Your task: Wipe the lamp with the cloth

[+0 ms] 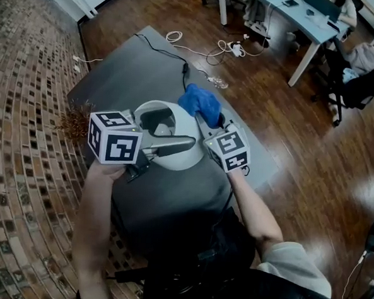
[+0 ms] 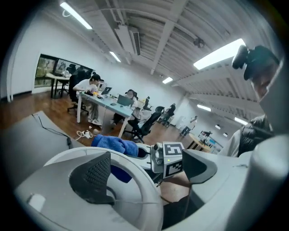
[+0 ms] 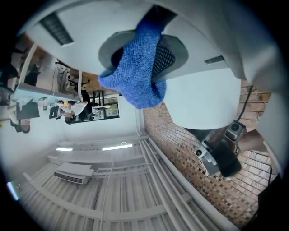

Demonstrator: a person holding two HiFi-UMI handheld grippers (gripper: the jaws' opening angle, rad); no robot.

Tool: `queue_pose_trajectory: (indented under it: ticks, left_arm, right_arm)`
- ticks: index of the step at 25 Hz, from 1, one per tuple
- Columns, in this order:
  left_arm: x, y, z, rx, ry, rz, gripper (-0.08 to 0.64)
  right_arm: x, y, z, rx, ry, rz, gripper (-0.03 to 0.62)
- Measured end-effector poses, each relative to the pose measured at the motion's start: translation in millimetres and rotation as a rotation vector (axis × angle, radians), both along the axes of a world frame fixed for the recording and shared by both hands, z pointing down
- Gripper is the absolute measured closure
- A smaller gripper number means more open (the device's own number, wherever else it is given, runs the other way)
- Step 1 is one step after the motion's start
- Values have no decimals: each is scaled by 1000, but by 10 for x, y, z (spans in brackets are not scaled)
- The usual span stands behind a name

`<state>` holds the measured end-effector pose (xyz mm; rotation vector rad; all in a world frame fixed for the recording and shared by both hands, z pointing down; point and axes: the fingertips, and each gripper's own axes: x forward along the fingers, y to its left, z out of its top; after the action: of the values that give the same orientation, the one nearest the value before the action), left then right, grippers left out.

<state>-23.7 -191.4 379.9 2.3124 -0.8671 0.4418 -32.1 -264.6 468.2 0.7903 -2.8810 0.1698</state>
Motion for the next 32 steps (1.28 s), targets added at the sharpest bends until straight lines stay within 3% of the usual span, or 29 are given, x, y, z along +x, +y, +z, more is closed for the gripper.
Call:
queue_pose_trajectory:
  ticks: [2,4,6,7,11,14,16,19,23,25,27,29,32]
  left_arm:
    - [-15,41,137,27,-201,35,83]
    - [-200,87,294,63,-440,66,131]
    - [-352,52,318,123,-568,54,106]
    - [-357,34,278,154,-572,49,107]
    - [-297,194,8,219,-438,129,133]
    - [-608,411,55,228,-553,284,215]
    - [-823,434,146,249,-600,322,216]
    - [-838,383,377,244,-641,370,196]
    - [-918,354,648,293,-930,476,194]
    - [-930,271,655,327,-982,470,239]
    - [-885,191,642,329,-988,443,259]
    - [-833,69,608,324,-976,397,269]
    - [-820,-220,525,319,-936,294,272]
  right_arm:
    - [-18,-87,55,0,11,19,536]
    - [-20,-153,93,-4,15,35,535]
    - [-21,-176,120,-7,19,37,536]
    - [-20,-178,134,-7,24,38,535]
    - [-37,-230,189,0,48,46,535]
    - [-81,-340,257,8,78,51,535]
    - [-131,-430,305,15,98,48,535]
    - [-238,-601,340,22,107,34,536]
    - [-442,-877,327,21,111,4,536]
    - [-405,-1023,287,32,99,29,535]
    - [-223,-1154,284,25,60,91,535]
    - [186,-1255,335,-41,-43,221,535]
    - [922,-1133,738,-290,-278,444,536]
